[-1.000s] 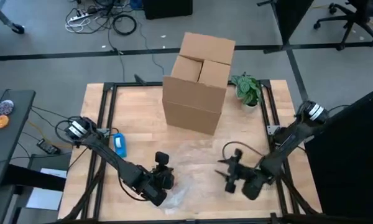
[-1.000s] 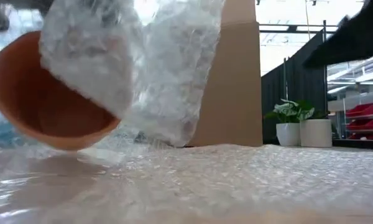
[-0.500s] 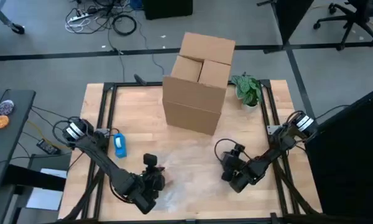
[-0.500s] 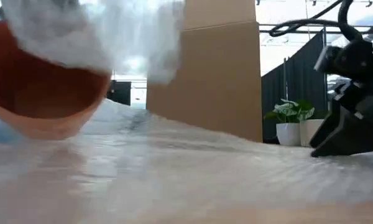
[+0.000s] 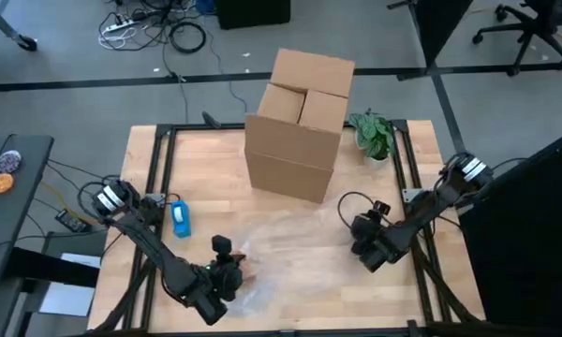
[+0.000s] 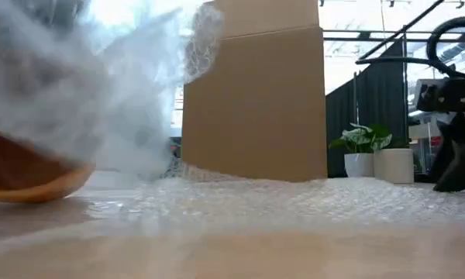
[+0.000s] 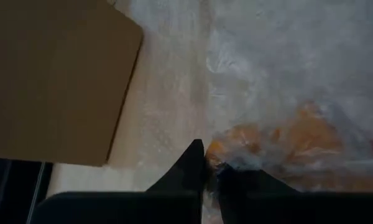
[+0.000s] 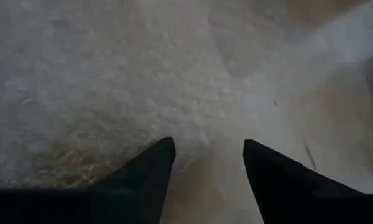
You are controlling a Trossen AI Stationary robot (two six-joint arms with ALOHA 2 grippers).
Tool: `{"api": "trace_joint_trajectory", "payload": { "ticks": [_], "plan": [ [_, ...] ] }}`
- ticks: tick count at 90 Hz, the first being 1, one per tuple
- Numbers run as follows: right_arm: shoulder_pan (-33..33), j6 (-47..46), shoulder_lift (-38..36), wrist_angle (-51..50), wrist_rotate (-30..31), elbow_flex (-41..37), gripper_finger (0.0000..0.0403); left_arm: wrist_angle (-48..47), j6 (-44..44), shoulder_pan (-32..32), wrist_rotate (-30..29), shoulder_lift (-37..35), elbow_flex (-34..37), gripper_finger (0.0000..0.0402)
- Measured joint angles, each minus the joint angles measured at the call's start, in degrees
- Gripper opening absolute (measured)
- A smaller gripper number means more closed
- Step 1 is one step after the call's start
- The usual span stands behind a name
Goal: Wrap mug
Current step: Wrap the orange mug using the transparent bubble wrap
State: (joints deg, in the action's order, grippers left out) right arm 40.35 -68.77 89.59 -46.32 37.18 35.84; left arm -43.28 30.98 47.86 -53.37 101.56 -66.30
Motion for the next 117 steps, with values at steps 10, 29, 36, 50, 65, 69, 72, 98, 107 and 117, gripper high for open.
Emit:
{"api": "trace_joint_trajectory", "payload": {
  "ticks": [10,29,36,50,65,69,72,98,107,117],
  "plan": [
    [1.26,-0.39,-1.99,0.39,-0.7,1.37,0.0181,0.11,-1.04,0.3,-0.12,-0.06,-0.11,0.0005],
    [3.12,2.76,-4.31,12.86,10.12,3.72,0.0181,0.03,-3.36,-0.07,0.13,-0.08,-0.13,0.0009],
    [3.17,7.93,-2.83,25.18,12.08,2.31,0.0181,0.04,-3.39,-0.22,0.14,-0.22,-0.13,0.0017],
    [2.34,18.25,5.91,50.74,13.75,0.58,0.0181,0.27,-2.2,-0.27,1.2,-0.49,-0.22,0.0032],
    [0.66,25.23,16.99,66.54,8.63,0.54,0.0181,-0.18,-0.79,-0.15,7.18,-2.69,-0.24,0.0052],
    [0.06,23.35,18.23,65.66,7.97,0.81,0.018,-0.18,-0.7,0.17,8.6,-3.71,-0.24,0.0058],
    [-0.25,21.73,18.72,63.94,7.29,1.01,0.0179,-0.13,-0.69,0.43,9.8,-4.55,-0.24,0.0063],
    [-1.38,24.87,14.01,53.27,6.02,0.81,0.0177,0.26,-0.32,1.35,17.67,-6.9,-0.24,0.0078],
    [-2.11,25.51,9.96,44.36,5.19,0.75,0.0177,0.35,0.22,1.33,18.81,-6.9,-0.24,0.0078],
    [-2.33,25.27,5.68,33.73,5.25,0.47,0.0177,0.33,1.25,1.39,19.76,-6.88,-0.24,0.0079]
  ]
}}
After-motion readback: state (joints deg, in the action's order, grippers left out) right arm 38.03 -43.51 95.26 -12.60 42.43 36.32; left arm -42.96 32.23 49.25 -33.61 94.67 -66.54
